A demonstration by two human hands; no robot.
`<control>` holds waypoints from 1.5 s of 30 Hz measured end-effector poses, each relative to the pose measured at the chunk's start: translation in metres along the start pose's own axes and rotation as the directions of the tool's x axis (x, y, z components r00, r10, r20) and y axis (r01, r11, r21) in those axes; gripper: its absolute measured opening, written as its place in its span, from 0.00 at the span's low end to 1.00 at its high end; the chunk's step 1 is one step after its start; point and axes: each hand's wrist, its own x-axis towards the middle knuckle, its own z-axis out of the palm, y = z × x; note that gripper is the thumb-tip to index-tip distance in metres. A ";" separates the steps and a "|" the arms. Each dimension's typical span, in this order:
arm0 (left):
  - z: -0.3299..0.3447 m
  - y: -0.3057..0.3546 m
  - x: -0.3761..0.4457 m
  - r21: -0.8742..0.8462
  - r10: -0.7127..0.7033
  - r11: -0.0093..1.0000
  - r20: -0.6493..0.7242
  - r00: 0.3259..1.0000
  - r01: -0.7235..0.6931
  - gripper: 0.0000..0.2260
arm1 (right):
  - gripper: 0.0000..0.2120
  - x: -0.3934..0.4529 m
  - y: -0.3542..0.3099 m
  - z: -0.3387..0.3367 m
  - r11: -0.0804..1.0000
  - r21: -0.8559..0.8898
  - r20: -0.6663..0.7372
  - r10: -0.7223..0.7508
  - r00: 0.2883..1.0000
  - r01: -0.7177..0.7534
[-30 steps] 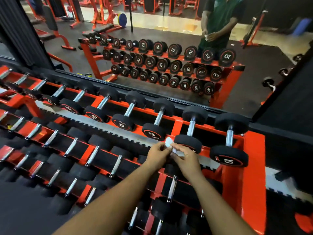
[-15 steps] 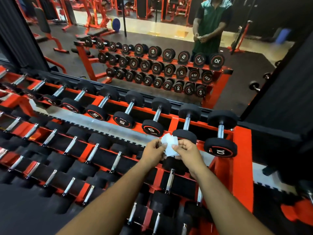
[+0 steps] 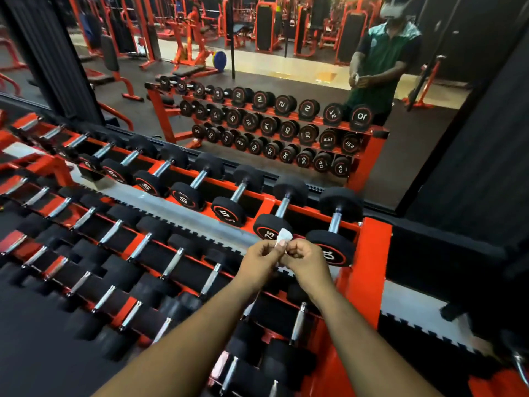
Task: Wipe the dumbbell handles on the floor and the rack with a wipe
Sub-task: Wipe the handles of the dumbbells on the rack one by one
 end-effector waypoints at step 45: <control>0.060 -0.027 0.040 0.718 0.285 0.680 -0.074 0.956 -0.148 0.20 | 0.15 0.066 0.023 -0.103 1.000 0.002 0.209 -0.030 0.977 0.030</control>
